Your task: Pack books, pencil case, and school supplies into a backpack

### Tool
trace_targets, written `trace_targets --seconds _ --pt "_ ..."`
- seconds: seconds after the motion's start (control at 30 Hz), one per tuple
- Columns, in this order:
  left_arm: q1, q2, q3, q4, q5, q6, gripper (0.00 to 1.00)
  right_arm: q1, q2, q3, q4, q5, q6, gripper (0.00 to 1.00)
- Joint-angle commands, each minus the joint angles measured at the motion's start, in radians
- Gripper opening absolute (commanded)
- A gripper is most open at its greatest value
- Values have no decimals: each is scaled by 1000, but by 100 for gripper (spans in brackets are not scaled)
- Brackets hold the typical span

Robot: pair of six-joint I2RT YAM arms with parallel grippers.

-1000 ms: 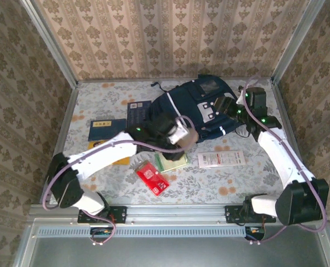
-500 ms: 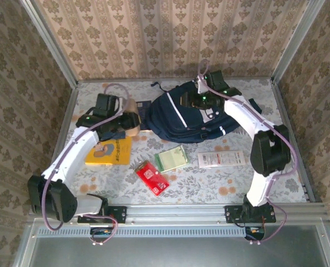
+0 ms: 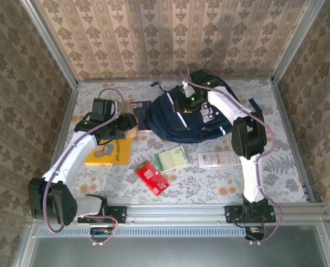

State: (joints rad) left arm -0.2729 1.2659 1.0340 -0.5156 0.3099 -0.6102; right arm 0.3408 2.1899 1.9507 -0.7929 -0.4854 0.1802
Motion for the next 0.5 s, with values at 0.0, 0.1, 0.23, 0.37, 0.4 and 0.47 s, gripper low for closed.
trace_targets --seconds 0.0,0.1,0.23,0.37,0.4,0.47 --pt "10 -13 -6 49 38 -27 40 29 37 42 -87 -78 -40 52" --pt "11 -14 -13 63 53 -37 40 60 44 30 -95 -102 -62 44" --pt "11 -16 -17 71 66 -45 40 66 16 -31 -53 -103 -43 33" --pt "12 -8 -14 74 82 -54 41 66 29 -22 -66 -67 -24 32" --pt "12 -10 -15 78 86 -57 40 66 39 -7 -73 -37 -18 33" --pt "12 -15 -18 78 87 -59 41 64 66 35 -95 4 -10 34"
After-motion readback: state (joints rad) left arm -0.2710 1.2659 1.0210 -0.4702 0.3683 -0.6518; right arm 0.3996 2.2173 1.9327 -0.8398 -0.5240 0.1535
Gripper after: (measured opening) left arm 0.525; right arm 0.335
